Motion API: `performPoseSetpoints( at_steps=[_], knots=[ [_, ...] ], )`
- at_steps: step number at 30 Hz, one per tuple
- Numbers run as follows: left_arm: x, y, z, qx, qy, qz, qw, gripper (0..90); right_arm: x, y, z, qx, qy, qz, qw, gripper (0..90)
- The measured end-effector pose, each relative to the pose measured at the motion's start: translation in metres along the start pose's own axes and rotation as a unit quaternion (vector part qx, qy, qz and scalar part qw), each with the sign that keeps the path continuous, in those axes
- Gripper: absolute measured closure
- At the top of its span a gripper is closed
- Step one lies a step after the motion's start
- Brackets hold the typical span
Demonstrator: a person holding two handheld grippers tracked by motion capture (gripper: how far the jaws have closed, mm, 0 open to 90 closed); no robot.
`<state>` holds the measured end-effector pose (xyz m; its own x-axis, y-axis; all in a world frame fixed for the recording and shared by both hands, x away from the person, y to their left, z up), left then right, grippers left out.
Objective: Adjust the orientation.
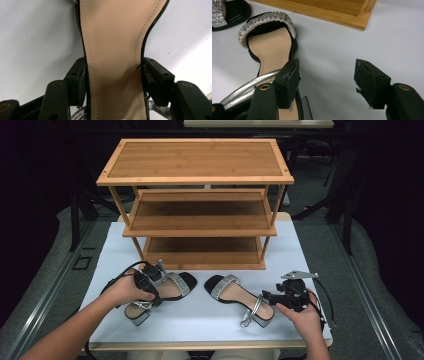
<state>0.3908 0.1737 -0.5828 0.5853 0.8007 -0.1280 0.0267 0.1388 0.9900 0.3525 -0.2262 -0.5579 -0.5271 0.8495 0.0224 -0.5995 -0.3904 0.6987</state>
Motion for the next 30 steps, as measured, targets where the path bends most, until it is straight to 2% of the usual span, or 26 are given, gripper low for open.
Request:
performPoseSetpoints(
  at_steps=[12, 20, 30],
  knots=[
    [-0.0001, 0.0008, 0.0002, -0.003, 0.012, 0.007, 0.9999, 42.7, -0.0005, -0.0011, -0.001, 0.002, 0.001, 0.0, 1.0, 36.9],
    [-0.0005, 0.0013, 0.0002, -0.002, 0.021, 0.005, 0.9998, 43.1, -0.0007, -0.0014, -0.0012, 0.003, 0.0, 0.0, 1.0, 36.9],
    [-0.001, 0.0046, 0.0036, -0.015, 0.024, -0.001, 0.9996, 43.3, -0.0015, -0.0015, -0.0013, 0.001, -0.001, -0.002, 1.0, 36.9]
  ],
)
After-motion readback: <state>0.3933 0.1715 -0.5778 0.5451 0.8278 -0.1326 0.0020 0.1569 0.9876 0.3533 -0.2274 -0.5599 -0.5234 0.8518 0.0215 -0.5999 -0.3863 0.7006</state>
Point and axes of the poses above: each handheld gripper's, and its own axes: y roughly backward along the jaws, z roughly out of its top, x roughly to its left, the point moved 7 cm from there along -y, roughly forward along the jaws, and after that the axes turned 9 degrees about y, right-handed, at the moved point
